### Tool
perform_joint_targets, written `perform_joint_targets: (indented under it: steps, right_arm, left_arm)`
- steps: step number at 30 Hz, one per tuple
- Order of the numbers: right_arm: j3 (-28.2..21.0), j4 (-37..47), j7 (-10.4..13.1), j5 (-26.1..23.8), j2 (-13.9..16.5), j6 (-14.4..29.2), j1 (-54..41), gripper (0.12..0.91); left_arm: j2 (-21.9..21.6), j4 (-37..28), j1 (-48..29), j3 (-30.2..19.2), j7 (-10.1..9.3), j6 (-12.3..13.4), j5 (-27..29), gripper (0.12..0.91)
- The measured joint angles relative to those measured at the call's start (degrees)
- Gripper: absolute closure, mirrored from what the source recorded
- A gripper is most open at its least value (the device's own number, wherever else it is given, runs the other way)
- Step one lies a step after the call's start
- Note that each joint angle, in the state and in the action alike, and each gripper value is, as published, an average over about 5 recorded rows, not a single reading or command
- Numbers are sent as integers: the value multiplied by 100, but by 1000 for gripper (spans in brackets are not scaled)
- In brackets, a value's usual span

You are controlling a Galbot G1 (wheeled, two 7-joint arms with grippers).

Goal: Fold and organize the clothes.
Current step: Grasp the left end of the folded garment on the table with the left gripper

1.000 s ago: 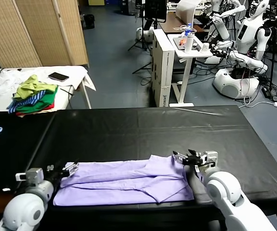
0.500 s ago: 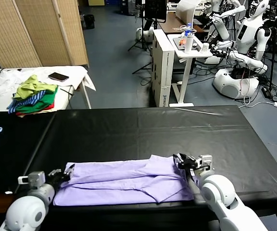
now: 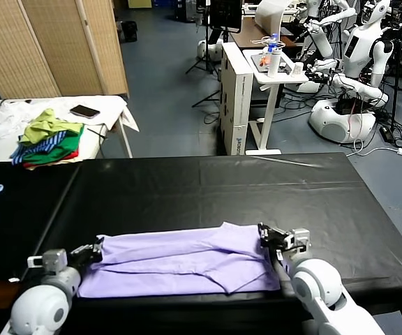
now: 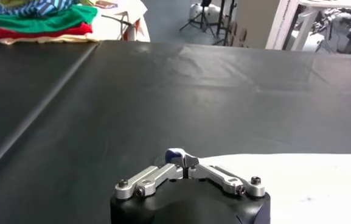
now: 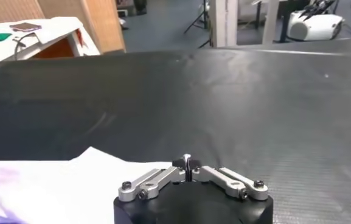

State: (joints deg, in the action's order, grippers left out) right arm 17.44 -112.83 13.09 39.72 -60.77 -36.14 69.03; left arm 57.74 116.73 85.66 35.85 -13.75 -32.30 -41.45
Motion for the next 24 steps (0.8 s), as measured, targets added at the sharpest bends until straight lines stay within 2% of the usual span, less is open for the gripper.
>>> perform_joint_targets:
  steps: [3, 7, 9, 11, 13, 16, 24]
  right_arm:
    - [91, -121, -39, 32, 61, 7, 83, 401]
    - [246, -296, -81, 61, 133, 30, 219, 199]
    - [322, -385, -97, 64, 150, 45, 292, 141]
    - [391, -468, -112, 63, 160, 61, 364, 126]
    - [440, -533, -123, 56, 170, 83, 419, 120]
    - [475, -591, -126, 44, 187, 115, 459, 119]
    - [454, -615, -127, 22, 202, 131, 468, 118]
  left_arm:
    - [11, 114, 62, 55, -15, -7, 4, 766]
    - [38, 292, 185, 169, -4, 23, 37, 509]
    - [81, 398, 273, 251, 42, 67, 75, 395]
    - [140, 491, 374, 343, 124, 138, 142, 266]
    - [215, 546, 481, 436, 228, 234, 236, 178]
    - [368, 561, 660, 573, 375, 384, 380, 131]
    - [844, 544, 1226, 932, 661, 627, 483, 123]
